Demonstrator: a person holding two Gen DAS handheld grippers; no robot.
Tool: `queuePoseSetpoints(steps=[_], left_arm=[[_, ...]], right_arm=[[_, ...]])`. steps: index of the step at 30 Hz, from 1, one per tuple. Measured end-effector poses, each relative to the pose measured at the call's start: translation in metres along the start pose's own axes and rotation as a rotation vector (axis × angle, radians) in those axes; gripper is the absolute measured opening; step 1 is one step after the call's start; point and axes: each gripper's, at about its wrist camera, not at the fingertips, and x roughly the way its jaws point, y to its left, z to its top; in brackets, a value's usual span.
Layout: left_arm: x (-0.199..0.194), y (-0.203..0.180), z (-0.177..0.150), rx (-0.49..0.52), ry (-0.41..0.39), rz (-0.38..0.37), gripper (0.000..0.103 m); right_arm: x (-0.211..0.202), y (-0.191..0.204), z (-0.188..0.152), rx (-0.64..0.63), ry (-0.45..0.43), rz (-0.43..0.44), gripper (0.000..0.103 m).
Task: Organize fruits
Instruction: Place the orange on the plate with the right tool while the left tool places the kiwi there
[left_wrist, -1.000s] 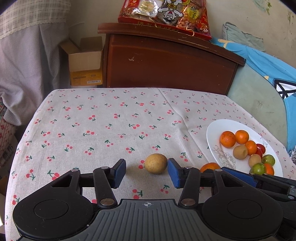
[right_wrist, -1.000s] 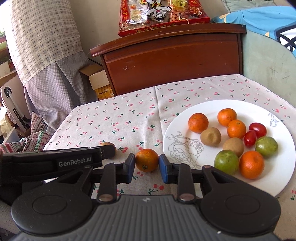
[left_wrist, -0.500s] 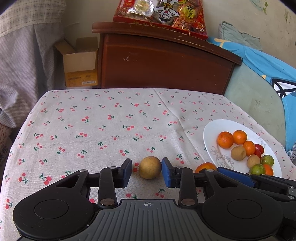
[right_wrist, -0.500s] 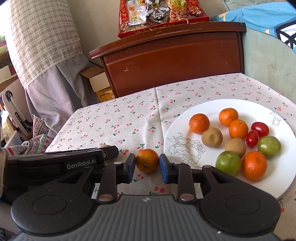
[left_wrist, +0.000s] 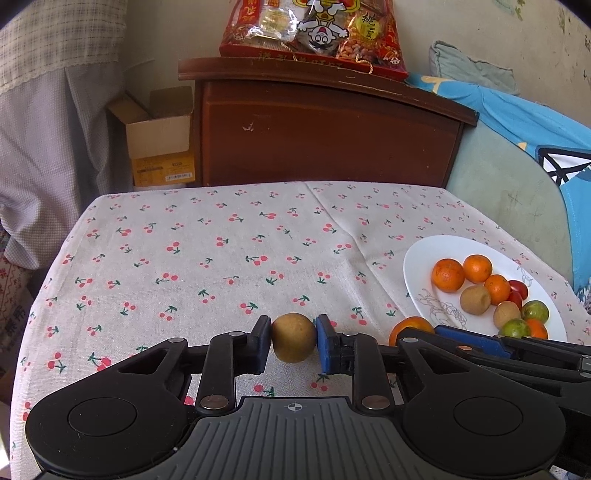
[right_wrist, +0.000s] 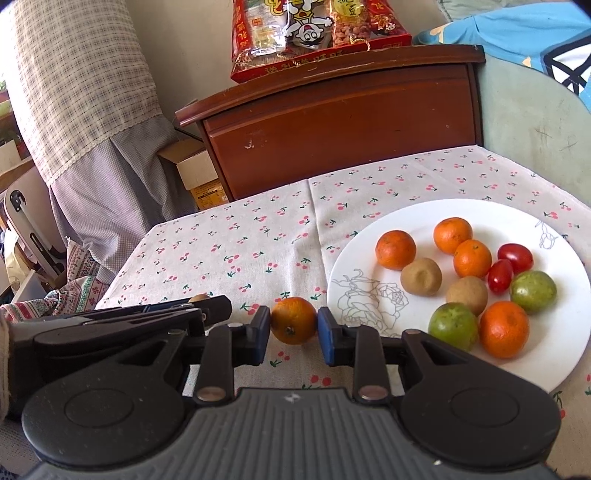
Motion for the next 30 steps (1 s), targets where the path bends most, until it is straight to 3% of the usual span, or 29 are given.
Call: queuePoseSetpoints(steps=[5, 15, 23, 30], left_arm=[[-0.014, -0.006, 0.010, -0.017, -0.031, -0.033, 0.023], [-0.033, -0.038, 0.034, -0.003, -0.058, -0.201, 0.024], [-0.019, -0.068, 0.041, 0.053, 0.018, -0.282, 0.024], [-0.002, -0.083, 0.040, 0.119, 0.068, -0.312, 0.024]], right_arm=[[-0.015, -0.003, 0.008, 0.020, -0.031, -0.003, 0.028], [-0.056, -0.038, 0.048, 0.056, -0.090, -0.084, 0.028], [-0.060, -0.088, 0.077, 0.125, -0.018, -0.100, 0.028], [-0.042, -0.111, 0.078, 0.182, 0.035, -0.088, 0.028]])
